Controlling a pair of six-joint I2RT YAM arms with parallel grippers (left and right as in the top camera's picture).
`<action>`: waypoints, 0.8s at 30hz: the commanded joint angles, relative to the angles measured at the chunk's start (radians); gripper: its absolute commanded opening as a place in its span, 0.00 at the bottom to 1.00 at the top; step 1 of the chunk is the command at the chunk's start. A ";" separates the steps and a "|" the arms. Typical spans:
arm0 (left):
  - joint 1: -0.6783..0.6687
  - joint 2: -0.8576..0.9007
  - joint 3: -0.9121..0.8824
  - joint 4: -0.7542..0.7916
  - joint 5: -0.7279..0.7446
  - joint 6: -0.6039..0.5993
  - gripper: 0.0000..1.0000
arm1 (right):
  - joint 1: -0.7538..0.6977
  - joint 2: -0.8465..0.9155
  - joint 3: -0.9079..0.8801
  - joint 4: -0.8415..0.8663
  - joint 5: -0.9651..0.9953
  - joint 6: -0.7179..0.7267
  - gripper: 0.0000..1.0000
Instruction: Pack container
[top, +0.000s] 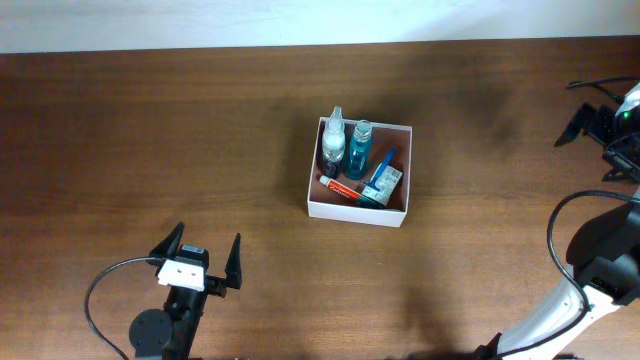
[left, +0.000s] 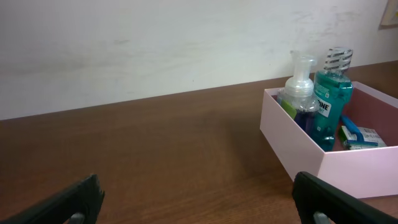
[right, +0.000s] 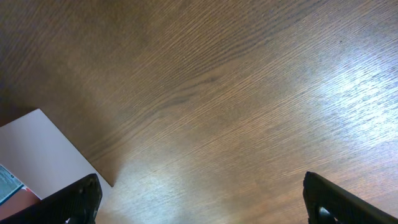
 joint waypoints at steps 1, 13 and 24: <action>0.004 -0.010 -0.002 -0.008 -0.011 0.013 0.99 | -0.002 -0.078 -0.002 0.004 0.008 -0.010 0.99; 0.004 -0.010 -0.002 -0.008 -0.011 0.013 0.99 | 0.055 -0.566 -0.002 0.003 0.009 -0.010 0.99; 0.004 -0.010 -0.002 -0.008 -0.011 0.013 0.99 | 0.373 -0.945 -0.002 0.003 0.008 -0.010 0.99</action>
